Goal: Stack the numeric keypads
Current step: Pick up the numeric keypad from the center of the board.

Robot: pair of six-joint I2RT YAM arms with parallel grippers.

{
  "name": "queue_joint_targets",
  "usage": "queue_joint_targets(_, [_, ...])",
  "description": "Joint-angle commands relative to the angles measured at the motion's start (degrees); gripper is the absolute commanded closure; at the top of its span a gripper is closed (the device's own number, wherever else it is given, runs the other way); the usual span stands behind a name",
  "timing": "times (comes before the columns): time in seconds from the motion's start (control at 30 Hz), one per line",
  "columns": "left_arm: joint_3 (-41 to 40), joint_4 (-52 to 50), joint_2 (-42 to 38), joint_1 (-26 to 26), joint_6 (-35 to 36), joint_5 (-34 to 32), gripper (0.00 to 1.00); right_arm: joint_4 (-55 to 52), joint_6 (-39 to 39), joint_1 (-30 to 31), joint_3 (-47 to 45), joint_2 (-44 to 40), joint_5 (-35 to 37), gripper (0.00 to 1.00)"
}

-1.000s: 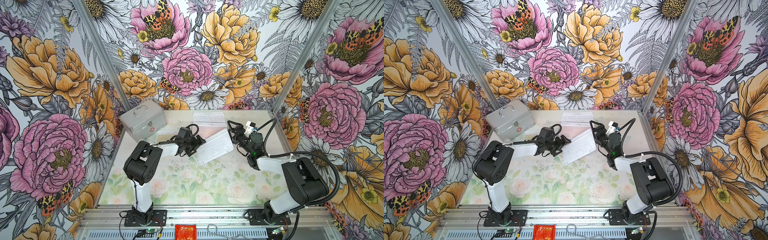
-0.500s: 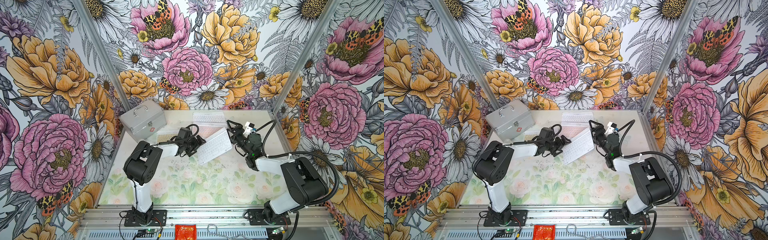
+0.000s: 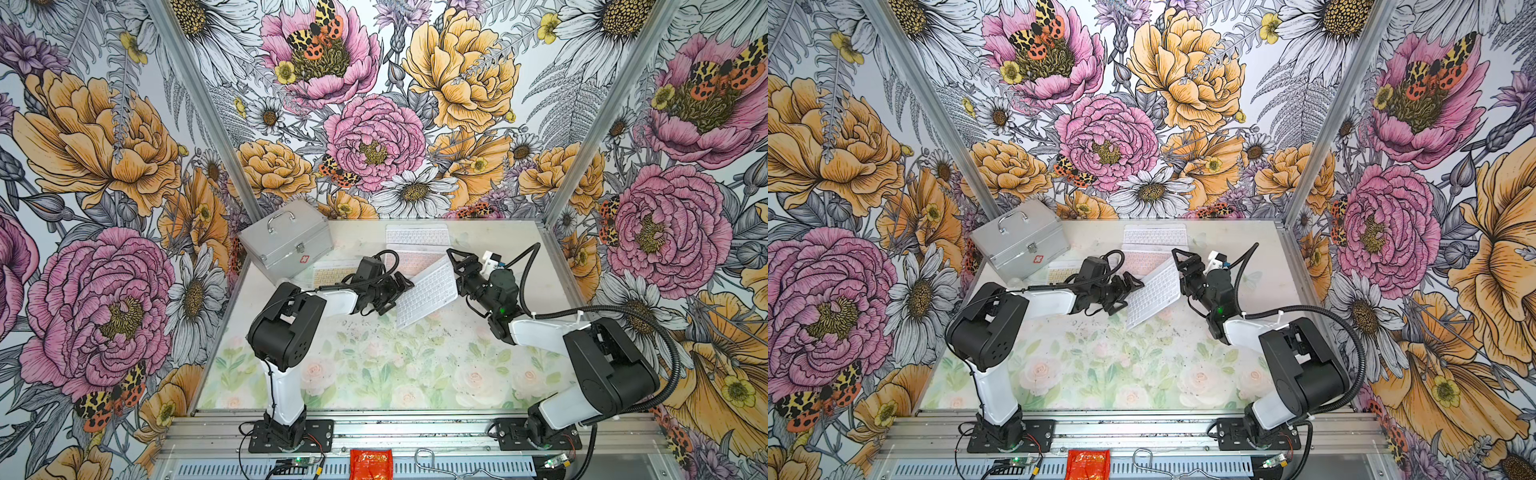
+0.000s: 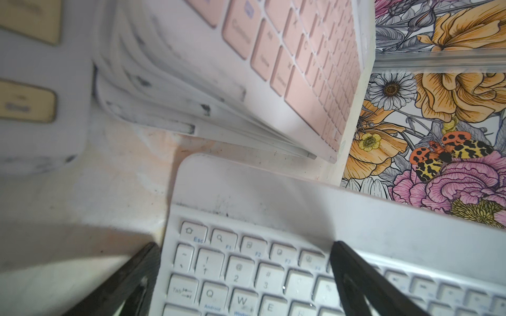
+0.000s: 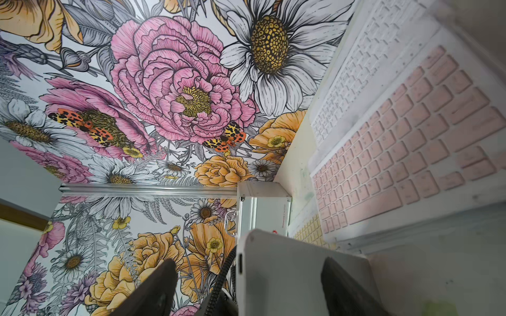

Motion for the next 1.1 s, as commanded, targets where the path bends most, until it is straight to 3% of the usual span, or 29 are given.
queue_joint_targets(0.0, [-1.28, -0.19, -1.34, -0.18, -0.37, 1.69, 0.01, -12.3, -5.74, 0.2, 2.47, -3.9, -0.43, 0.23])
queue_joint_targets(0.17, [-1.44, 0.08, -1.37, -0.18, -0.53, 1.82, 0.01, -19.27, -9.57, -0.09, 3.84, -6.44, -1.15, 0.32])
queue_joint_targets(0.5, [-2.58, 0.25, -2.29, 0.13, -0.44, 1.63, 0.01, -38.03, -22.15, -2.46, 11.34, -7.77, -9.44, 0.51])
queue_joint_targets(0.63, [-2.67, 0.64, -2.13, 0.03, -0.7, 1.55, 0.01, -40.81, -25.08, -3.99, 11.89, -8.28, -11.23, 0.66])
queue_joint_targets(0.87, [-3.0, 0.68, -2.72, 0.15, -0.7, 1.6, 0.01, -41.92, -28.3, -5.1, 12.5, -8.04, -13.03, 0.78])
queue_joint_targets(1.07, [-3.26, 0.69, -3.42, 0.25, -0.87, 1.52, 0.01, -41.09, -31.53, -5.74, 12.62, -7.79, -14.6, 0.99])
